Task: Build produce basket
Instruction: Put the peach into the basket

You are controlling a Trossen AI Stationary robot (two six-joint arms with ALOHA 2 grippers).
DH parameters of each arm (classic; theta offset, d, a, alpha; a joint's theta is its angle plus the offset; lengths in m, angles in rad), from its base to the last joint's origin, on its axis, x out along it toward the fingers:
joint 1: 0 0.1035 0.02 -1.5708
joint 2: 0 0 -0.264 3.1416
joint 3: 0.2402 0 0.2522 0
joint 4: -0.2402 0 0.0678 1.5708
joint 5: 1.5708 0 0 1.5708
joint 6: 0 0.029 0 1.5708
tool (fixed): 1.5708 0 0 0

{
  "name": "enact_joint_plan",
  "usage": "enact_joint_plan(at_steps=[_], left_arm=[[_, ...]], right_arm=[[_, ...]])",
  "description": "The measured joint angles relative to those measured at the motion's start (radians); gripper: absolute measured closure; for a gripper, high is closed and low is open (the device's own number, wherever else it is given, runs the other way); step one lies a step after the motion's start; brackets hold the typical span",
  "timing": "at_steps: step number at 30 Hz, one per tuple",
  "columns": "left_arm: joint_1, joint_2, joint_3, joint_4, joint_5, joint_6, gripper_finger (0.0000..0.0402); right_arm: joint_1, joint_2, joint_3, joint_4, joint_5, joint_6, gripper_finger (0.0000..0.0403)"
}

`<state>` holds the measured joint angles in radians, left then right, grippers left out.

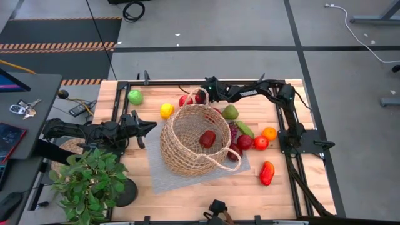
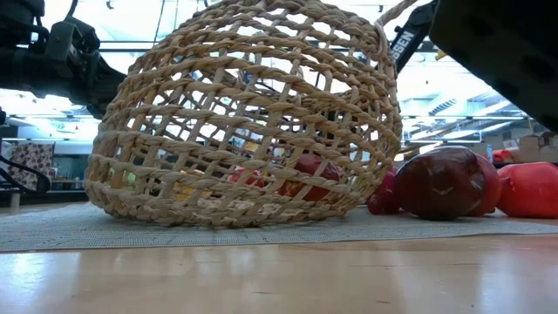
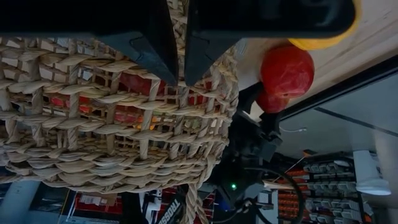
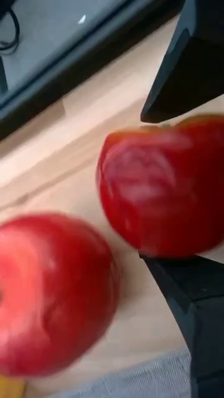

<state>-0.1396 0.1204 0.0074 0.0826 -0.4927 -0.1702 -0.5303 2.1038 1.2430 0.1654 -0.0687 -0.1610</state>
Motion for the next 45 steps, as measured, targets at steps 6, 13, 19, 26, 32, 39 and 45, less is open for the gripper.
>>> enact_joint_plan(at_steps=[6, 13, 19, 26, 32, 39, 45], left_arm=[[0.000, 0.000, 0.000, 0.000, 0.000, 0.000, 0.0364], [0.000, 0.000, 0.000, 0.000, 0.000, 0.000, 0.0364], [0.000, 0.000, 0.000, 0.000, 0.000, 0.000, 0.0369], [0.000, 0.000, 0.000, 0.000, 0.000, 0.000, 0.0362], [0.000, 0.000, 0.000, 0.000, 0.000, 0.000, 0.0366], [0.000, 0.000, 0.000, 0.000, 0.000, 0.000, 0.0366], [0.000, 0.000, 0.000, 0.000, 0.000, 0.000, 0.0361]], right_arm=[[-0.007, 0.000, 0.000, -0.003, -0.002, 0.003, 0.0057], [-0.008, 0.000, 0.000, -0.008, -0.010, 0.016, 0.0061], [-0.008, 0.000, 0.000, -0.034, -0.036, 0.029, 0.0118], [-0.008, -0.001, 0.000, -0.037, -0.035, 0.030, 0.0140], [-0.008, -0.019, 0.000, -0.073, -0.028, 0.030, 0.0132], [-0.016, -0.122, 0.000, -0.168, 0.002, -0.017, 0.0139], [-0.038, -0.277, 0.000, -0.262, 0.020, -0.052, 0.0134]])
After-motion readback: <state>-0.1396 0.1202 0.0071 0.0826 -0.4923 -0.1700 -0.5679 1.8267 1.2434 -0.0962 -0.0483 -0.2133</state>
